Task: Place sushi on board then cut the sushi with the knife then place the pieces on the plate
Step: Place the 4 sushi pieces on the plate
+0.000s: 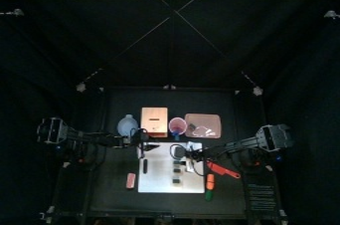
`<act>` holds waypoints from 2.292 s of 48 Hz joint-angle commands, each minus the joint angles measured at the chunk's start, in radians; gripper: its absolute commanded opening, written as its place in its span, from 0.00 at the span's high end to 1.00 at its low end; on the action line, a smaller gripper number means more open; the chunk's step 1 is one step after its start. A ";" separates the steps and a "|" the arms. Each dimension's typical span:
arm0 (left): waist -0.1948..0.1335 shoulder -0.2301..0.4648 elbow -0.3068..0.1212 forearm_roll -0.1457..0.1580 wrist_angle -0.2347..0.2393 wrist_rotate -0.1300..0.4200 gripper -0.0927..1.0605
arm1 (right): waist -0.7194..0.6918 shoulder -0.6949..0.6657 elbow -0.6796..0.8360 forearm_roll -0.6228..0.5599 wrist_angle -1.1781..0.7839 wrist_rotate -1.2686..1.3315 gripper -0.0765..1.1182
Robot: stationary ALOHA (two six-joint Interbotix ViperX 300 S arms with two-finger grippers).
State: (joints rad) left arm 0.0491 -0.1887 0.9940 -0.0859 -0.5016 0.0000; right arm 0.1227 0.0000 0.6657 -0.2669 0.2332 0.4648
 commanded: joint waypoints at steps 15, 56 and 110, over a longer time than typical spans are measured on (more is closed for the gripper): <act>0.003 -0.006 -0.009 -0.003 0.006 0.003 0.34 | 0.015 0.064 -0.061 0.009 -0.008 0.000 0.29; -0.002 -0.005 -0.008 -0.003 0.008 0.005 0.34 | -0.186 -0.215 0.124 0.083 0.112 0.005 0.47; 0.003 -0.003 -0.006 -0.003 0.008 0.003 0.34 | -0.650 -0.097 0.152 0.018 0.095 0.003 0.31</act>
State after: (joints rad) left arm 0.0491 -0.1856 0.9971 -0.0890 -0.4909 0.0031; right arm -0.5246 -0.0706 0.8360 -0.2424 0.3298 0.4709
